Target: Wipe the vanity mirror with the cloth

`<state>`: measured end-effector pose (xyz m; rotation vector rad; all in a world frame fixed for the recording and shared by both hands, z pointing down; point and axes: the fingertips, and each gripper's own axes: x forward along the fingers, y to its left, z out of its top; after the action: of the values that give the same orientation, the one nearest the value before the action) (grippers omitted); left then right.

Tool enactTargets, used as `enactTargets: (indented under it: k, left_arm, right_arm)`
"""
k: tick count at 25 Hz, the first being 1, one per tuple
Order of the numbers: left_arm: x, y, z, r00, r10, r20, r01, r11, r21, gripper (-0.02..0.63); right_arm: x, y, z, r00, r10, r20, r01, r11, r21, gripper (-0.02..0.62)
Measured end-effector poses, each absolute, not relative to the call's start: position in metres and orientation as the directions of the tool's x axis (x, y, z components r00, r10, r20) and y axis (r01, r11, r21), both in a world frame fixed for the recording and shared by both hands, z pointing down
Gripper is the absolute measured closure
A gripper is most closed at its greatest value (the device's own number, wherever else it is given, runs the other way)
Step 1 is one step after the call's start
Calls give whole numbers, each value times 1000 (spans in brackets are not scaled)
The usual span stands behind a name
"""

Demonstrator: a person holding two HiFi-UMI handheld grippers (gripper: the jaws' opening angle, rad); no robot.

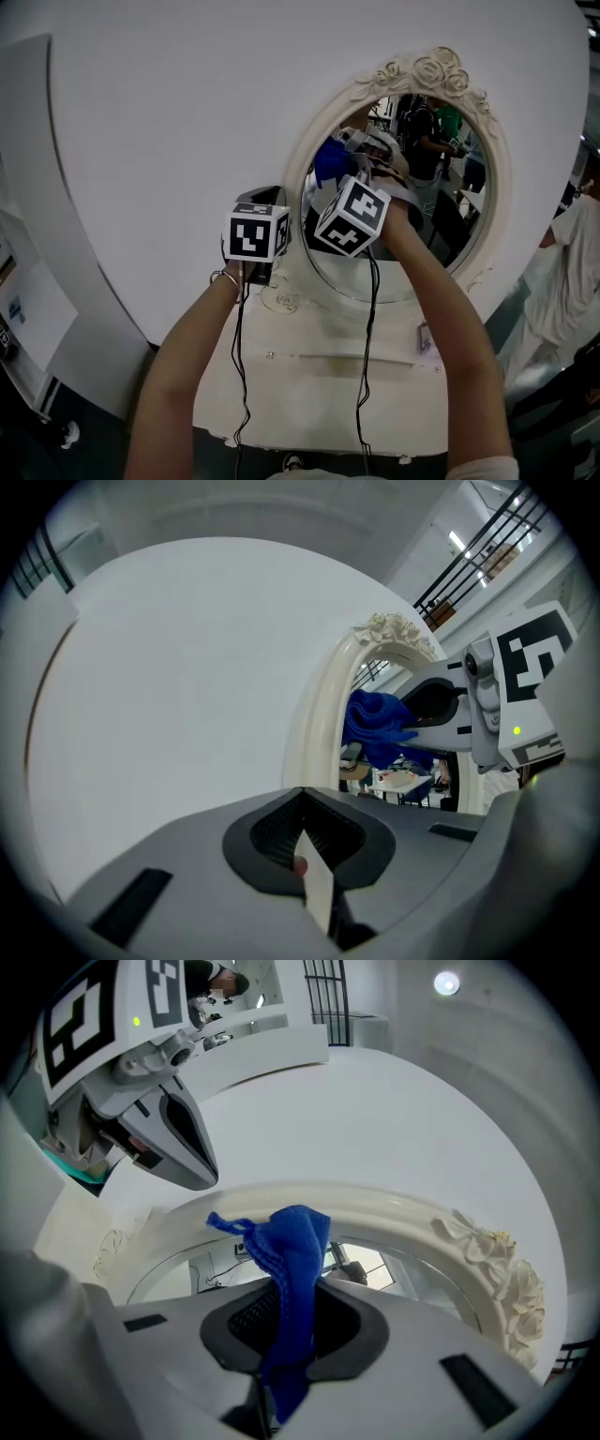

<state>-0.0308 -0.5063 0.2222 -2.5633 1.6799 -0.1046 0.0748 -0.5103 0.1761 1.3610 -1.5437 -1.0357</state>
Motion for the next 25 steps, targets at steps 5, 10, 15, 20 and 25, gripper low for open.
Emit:
enactTargets:
  k: [5,10,15,20,25]
  left_arm:
    - [-36,-507,262,400,-915,60,-909,-404,-101,603]
    - [-39,-505,299,400,-911,102,-909,-409,-81,602]
    - [-36,-498,344,427,-892,149,-897,-439,-59,603]
    - [-29,-491,393,443,-872,206,-889,-458,-27,602]
    - [-23,-483,442,458,-847,270,-883,-470,22,603]
  right_arm:
    - [59,-513,217,-81,-994,68,-227,85,970,529]
    - [54,-516,262,-87,-989,116,-196,131,972,529]
    - [51,-516,309,-93,-983,157,-149,170,974,529]
    - [60,-513,361,-91,-970,226,-124,236,964,529]
    - [75,-509,422,-69,-944,323,-106,329,939,529]
